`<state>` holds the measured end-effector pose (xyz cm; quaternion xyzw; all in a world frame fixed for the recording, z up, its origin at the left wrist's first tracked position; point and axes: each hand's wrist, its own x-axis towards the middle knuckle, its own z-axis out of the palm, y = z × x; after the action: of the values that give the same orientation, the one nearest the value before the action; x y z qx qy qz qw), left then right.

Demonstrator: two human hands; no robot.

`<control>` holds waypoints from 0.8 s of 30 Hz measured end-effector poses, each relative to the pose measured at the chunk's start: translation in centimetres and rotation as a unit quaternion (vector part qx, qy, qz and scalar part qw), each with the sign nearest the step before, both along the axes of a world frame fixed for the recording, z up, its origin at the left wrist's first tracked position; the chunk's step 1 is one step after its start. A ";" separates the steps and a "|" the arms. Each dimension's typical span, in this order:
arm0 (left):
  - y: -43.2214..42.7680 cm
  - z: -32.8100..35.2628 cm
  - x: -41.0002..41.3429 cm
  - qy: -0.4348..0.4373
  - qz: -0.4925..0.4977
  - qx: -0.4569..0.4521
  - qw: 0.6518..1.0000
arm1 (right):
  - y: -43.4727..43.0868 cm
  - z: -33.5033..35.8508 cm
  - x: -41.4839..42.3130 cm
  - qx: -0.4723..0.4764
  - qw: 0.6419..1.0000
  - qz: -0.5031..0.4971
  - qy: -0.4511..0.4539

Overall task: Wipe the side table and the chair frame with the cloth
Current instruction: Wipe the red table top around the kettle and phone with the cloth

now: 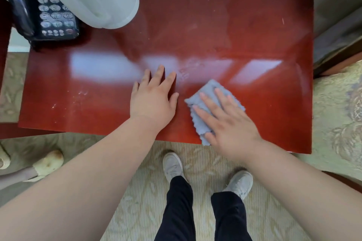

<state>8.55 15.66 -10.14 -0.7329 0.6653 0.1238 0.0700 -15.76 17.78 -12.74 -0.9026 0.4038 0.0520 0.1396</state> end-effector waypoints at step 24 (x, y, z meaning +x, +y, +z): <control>-1.0 0.3 0.8 -0.007 -0.017 0.068 0.997 | -12.5 -0.4 2.7 0.018 0.969 -0.240 0.055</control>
<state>9.32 14.61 -9.87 -0.7157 0.6674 0.1623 0.1269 -13.04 5.32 -13.11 -0.7727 0.6143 0.0739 0.1418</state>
